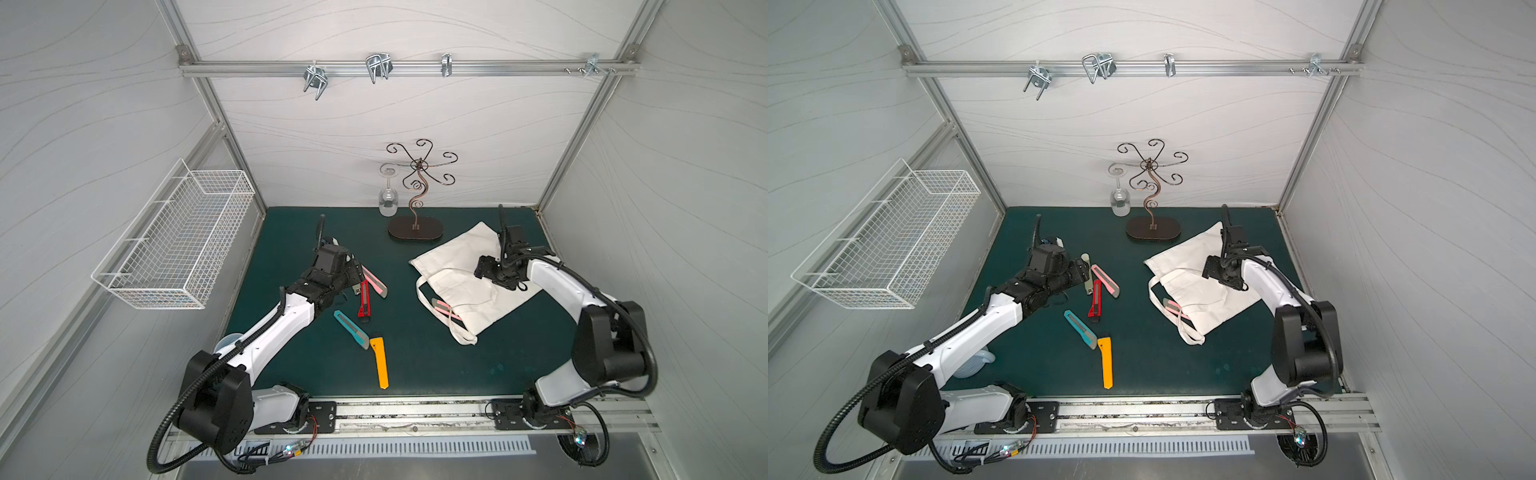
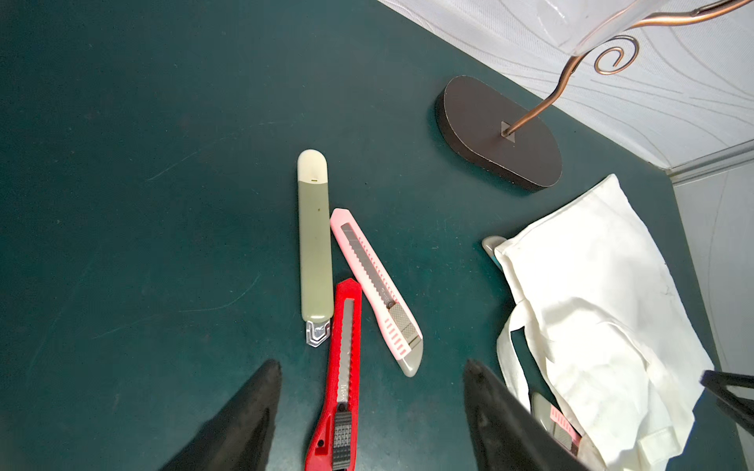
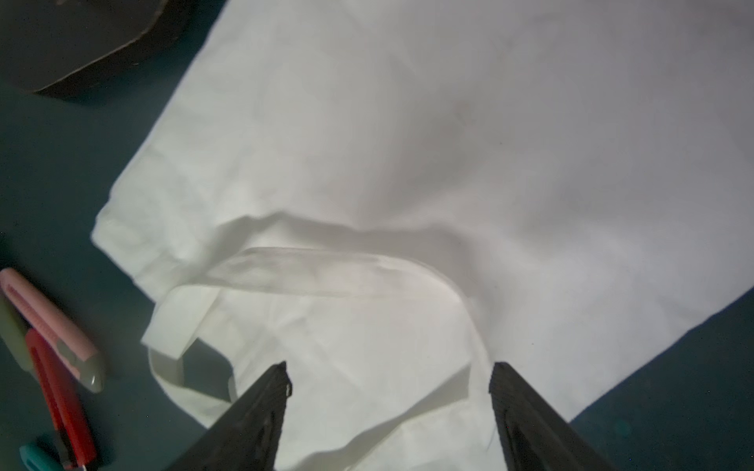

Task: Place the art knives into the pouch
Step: Open the pouch at the center of the board.

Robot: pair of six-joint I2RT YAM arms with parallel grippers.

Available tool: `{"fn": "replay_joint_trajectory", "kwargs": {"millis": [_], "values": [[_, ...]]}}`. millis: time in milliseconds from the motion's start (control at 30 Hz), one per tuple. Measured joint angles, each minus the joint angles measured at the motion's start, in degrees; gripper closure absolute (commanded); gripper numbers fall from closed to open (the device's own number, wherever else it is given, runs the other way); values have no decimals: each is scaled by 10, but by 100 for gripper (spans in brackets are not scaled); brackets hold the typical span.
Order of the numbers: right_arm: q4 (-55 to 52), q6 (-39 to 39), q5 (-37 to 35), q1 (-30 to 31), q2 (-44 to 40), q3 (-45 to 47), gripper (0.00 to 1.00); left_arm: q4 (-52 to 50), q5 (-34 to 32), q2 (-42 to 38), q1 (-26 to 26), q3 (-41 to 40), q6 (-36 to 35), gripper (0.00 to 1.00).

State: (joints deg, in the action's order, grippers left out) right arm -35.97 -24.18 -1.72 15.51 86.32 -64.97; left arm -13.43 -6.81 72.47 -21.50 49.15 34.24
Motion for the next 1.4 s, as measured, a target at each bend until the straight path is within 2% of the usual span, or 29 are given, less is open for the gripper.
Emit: {"fn": "replay_joint_trajectory", "kwargs": {"millis": [167,300,567,1033,1300,1400], "values": [[-19,57,-57,146,-53,-35,19,0,1,0,0,0,0,26],[-32,95,-77,206,-35,-34,22,0,2,0,0,0,1,26],[-60,138,-130,232,81,-39,31,0,17,0,0,0,10,26],[-87,157,-209,276,175,-83,38,18,31,20,0,-3,25,27],[-92,160,-242,277,195,-83,49,20,32,20,0,-5,28,27],[-91,162,-250,277,206,-83,58,20,32,20,0,-5,29,27]]}}
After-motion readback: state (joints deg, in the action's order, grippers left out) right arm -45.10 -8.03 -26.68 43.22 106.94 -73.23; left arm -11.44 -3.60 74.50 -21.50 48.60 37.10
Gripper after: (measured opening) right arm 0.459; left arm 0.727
